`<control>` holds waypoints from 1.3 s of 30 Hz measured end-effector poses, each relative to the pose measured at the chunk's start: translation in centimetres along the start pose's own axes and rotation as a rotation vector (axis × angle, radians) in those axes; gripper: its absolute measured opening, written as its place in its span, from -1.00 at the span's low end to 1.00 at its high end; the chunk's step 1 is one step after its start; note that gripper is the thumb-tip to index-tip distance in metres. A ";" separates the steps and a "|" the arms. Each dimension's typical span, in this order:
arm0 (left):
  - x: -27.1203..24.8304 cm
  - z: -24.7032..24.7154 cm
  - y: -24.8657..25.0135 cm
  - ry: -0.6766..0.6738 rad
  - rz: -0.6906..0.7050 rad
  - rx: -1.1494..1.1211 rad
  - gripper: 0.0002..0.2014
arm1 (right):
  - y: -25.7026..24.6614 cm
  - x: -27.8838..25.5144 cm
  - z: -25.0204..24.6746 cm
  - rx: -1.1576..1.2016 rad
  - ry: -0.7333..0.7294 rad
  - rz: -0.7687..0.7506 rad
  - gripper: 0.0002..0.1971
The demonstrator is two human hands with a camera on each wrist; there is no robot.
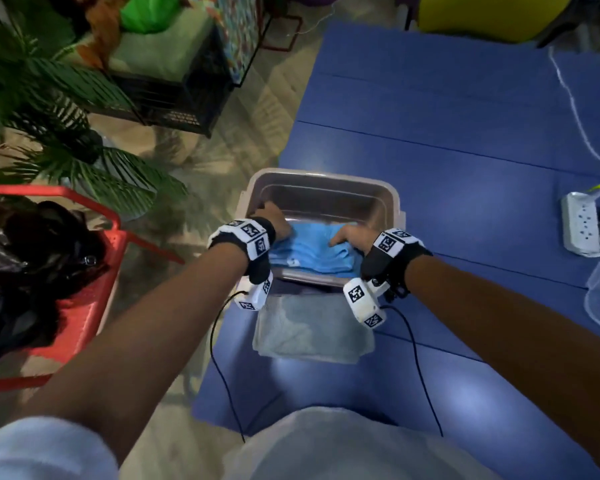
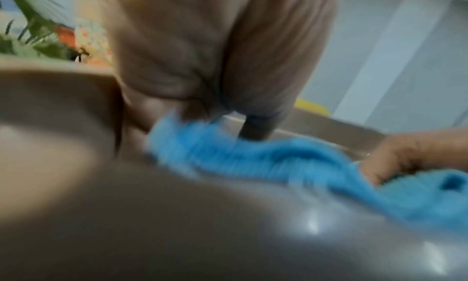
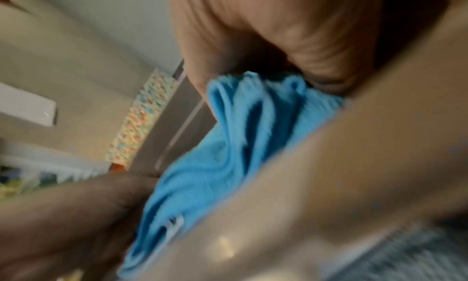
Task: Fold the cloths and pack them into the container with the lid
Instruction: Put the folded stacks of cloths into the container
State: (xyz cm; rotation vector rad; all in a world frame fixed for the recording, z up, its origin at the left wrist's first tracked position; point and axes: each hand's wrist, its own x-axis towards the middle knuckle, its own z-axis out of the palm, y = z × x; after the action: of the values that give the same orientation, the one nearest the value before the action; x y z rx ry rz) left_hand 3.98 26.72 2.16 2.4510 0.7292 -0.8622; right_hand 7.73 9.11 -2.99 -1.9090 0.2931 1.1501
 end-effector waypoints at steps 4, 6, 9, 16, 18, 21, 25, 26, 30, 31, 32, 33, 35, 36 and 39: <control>0.1 1.1 1.3 -0.082 0.142 0.398 -0.47 | 0.0 0.9 0.7 -0.437 0.112 0.025 -0.50; 0.2 1.5 1.5 -0.063 0.206 0.568 -0.45 | -0.1 0.6 0.4 -0.577 0.168 0.005 -0.22; 0.3 1.2 1.4 -0.108 0.273 0.722 -0.34 | 0.0 -0.1 0.6 -0.875 0.328 -0.263 -0.19; -0.5 0.0 0.2 -0.107 0.376 0.760 -0.26 | -0.3 0.2 -0.5 -0.984 0.083 -0.443 -0.32; -1.0 0.4 -0.1 -0.039 0.483 0.783 -0.32 | 0.1 0.4 -0.6 -0.989 0.057 -0.460 -0.36; -1.4 1.6 -0.5 -0.047 0.574 0.801 -0.51 | 0.7 0.4 -0.2 -1.045 0.003 -0.473 -0.40; -2.1 1.3 -0.7 -0.113 0.546 0.599 -0.67 | 0.6 -0.3 -0.4 -0.989 0.072 -0.560 -0.36; -2.5 1.0 -0.7 -0.062 0.549 0.533 -0.68 | 0.5 -0.8 -0.7 -0.932 0.119 -0.597 -0.34; -5.2 0.6 -2.3 0.256 0.649 0.151 -0.83 | 0.1 -5.3 -2.2 -0.558 0.387 -0.824 -0.60; -6.0 0.7 -3.0 0.366 0.680 0.047 -0.89 | 0.6 -6.8 -2.5 -0.417 0.436 -0.858 -0.69; -6.8 1.0 -3.8 0.471 0.689 -0.051 -0.89 | 1.4 -8.3 -2.8 -0.284 0.467 -0.870 -0.77; -7.8 1.4 -4.6 0.565 0.668 -0.144 -0.84 | 2.5 -9.7 -2.9 -0.177 0.487 -0.865 -0.83; -9.8 2.8 -6.5 0.721 0.567 -0.337 -0.73 | 5.3 -12.0 -2.8 -0.067 0.521 -0.825 -0.93; -10.7 3.8 -7.5 0.766 0.496 -0.430 -0.67 | 7.0 -12.9 -2.6 -0.050 0.532 -0.796 -0.95; -11.6 7.9 -10.5 0.672 0.271 -0.606 -0.62 | 12.2 -14.2 -1.5 -0.140 0.493 -0.679 -0.91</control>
State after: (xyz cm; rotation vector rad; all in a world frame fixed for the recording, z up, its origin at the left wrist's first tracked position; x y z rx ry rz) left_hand -13.54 26.51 1.92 2.1665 0.7082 0.2888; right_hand -6.21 -2.52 2.07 -2.1508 -0.1796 0.2518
